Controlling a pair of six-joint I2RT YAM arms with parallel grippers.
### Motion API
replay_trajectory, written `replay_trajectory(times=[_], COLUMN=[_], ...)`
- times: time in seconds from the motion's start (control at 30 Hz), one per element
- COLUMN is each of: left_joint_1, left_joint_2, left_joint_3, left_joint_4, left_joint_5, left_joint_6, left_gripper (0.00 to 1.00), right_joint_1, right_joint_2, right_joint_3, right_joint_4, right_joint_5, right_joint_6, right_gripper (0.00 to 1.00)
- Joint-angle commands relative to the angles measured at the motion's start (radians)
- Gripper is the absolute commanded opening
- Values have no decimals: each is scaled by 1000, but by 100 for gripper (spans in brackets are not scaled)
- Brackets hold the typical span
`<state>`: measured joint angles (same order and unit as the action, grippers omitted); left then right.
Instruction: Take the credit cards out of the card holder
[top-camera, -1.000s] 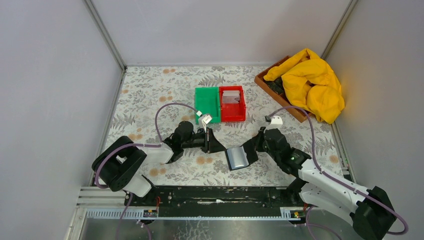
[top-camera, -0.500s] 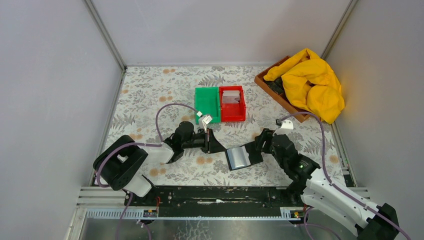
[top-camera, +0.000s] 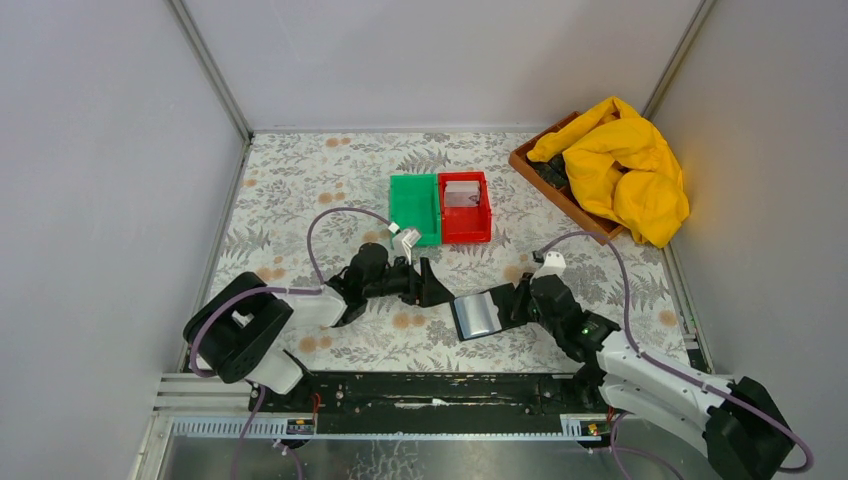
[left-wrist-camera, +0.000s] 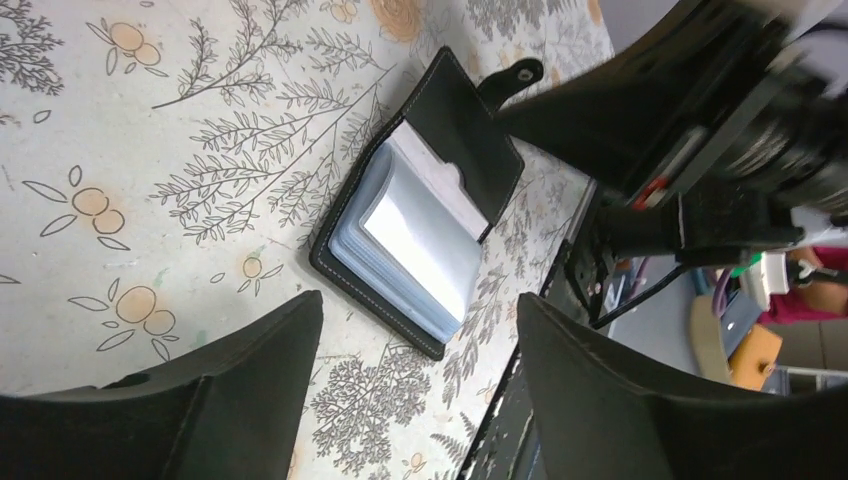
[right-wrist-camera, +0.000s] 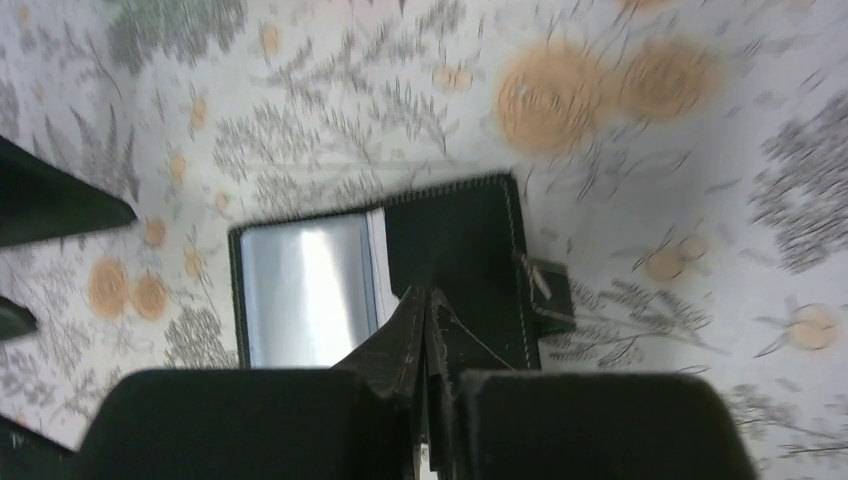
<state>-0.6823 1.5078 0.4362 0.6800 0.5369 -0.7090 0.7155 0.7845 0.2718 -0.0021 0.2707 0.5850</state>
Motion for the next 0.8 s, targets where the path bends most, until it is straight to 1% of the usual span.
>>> replay_trajectory(times=[0.0, 0.07, 0.17, 0.3, 0.57, 0.63, 0.77], left_joint_1=[-5, -6, -5, -5, -6, -7, -6], left_joint_2=[-48, -48, -42, -42, -56, -54, -48], left_joint_3=[-3, -4, -3, -6, -12, -13, -14], left_joint_4=[-28, -28, -24, -14, -11, -10, -3], left_joint_5=[-78, -81, -79, -77, -82, -77, -61], left_joint_6=[34, 34, 30, 25, 23, 22, 16], left_gripper=[82, 85, 86, 86, 84, 81, 65], right_joint_1=[6, 13, 27, 53, 162, 172, 172], right_joint_2=[36, 50, 72, 136, 308, 344, 357], right_joint_3=[-86, -111, -130, -138, -91, -76, -62], right_joint_4=[173, 204, 224, 285, 416, 430, 395], right_joint_5=[-172, -185, -186, -214, -178, -167, -119], right_joint_6=[111, 135, 148, 179, 215, 216, 202], right_gripper=[3, 3, 4, 4, 4, 4, 3])
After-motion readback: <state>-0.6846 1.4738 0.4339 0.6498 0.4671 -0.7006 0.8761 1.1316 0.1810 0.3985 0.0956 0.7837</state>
